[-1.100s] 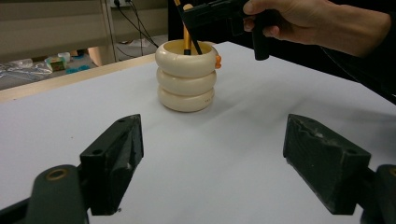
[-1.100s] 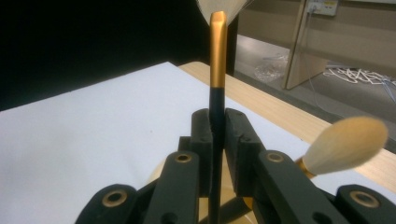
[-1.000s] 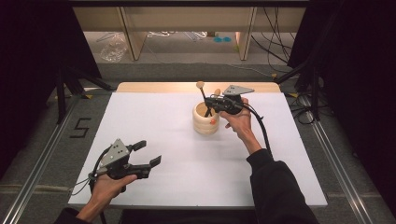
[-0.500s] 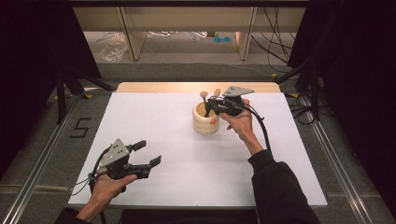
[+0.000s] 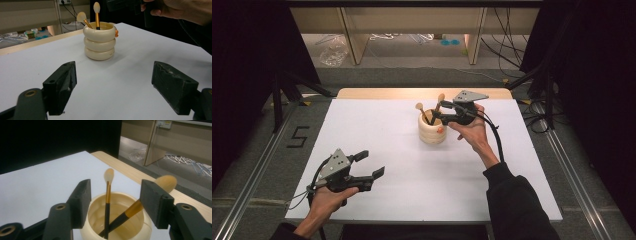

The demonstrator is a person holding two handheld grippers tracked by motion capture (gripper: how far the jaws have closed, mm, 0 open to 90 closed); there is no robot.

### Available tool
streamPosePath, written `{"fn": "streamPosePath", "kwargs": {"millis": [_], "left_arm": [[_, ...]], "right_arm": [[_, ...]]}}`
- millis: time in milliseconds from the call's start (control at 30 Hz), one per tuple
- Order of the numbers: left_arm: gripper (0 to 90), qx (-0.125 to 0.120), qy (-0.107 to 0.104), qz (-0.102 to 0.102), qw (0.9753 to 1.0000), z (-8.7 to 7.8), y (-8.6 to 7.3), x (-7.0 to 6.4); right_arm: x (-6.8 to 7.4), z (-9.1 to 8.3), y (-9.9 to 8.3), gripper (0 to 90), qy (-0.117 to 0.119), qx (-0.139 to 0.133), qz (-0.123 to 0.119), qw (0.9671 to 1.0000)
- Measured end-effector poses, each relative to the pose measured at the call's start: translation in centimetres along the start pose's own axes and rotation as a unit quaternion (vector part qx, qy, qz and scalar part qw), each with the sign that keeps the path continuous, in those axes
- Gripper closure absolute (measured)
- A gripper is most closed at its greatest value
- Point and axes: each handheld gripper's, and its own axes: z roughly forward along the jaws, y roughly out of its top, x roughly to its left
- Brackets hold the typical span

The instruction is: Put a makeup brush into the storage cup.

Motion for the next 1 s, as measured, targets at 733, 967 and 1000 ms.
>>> {"fn": "streamPosePath", "kwargs": {"millis": [733,967,1000], "left_arm": [[20.0,-0.003,0.001,0.002,1.0000,-0.1,0.0,0.1],[19.8,-0.005,0.002,-0.008,1.0000,-0.1,0.0,-0.1],[19.8,-0.006,0.002,-0.002,1.0000,-0.1,0.1,0.0]], "right_arm": [[1.4,-4.1,0.6,24.0,-0.029,-0.029,0.006,0.9991],[2.0,-5.0,0.4,16.3,-0.029,-0.029,0.006,0.9991],[2.1,-5.1,0.4,15.8,-0.030,-0.027,0.008,0.9991]]}}
